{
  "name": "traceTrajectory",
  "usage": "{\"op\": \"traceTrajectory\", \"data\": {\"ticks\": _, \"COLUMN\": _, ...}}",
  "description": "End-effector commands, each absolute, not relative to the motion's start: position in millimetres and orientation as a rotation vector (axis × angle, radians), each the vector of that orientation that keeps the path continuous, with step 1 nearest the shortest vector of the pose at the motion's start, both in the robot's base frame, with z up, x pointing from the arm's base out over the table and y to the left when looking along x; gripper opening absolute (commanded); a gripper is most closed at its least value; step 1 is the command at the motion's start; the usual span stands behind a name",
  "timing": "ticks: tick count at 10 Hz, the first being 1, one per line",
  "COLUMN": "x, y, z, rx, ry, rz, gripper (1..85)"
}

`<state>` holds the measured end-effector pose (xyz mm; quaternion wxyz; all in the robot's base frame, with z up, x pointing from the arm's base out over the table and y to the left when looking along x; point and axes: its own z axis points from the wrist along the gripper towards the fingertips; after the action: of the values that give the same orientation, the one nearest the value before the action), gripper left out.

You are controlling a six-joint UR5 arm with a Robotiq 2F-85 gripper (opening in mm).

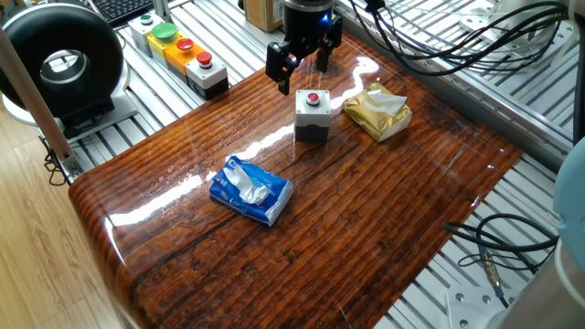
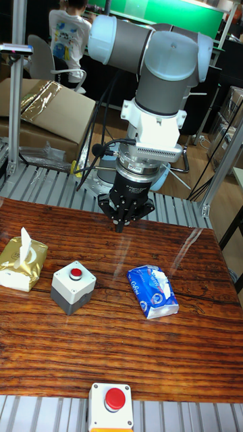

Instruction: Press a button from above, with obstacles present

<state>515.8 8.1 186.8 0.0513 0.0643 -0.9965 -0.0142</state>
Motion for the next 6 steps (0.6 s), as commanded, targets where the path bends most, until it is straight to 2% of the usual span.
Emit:
{"op": "traceTrajectory", "data": {"ticks": 1, "x": 517.0, "y": 12.7, "z": 187.6, "rx": 0.181, "ry": -3.042, "rz": -0.073, "gripper": 1.3}}
{"op": "traceTrajectory", "data": {"ticks": 3, "x": 517.8, "y": 12.9, "z": 187.3, "rx": 0.167, "ry": -3.047, "rz": -0.074, "gripper": 1.3}}
{"op": "traceTrajectory", "data": {"ticks": 6, "x": 544.2, "y": 25.6, "z": 173.6, "rx": 0.1, "ry": -3.152, "rz": -0.095, "gripper": 1.3}}
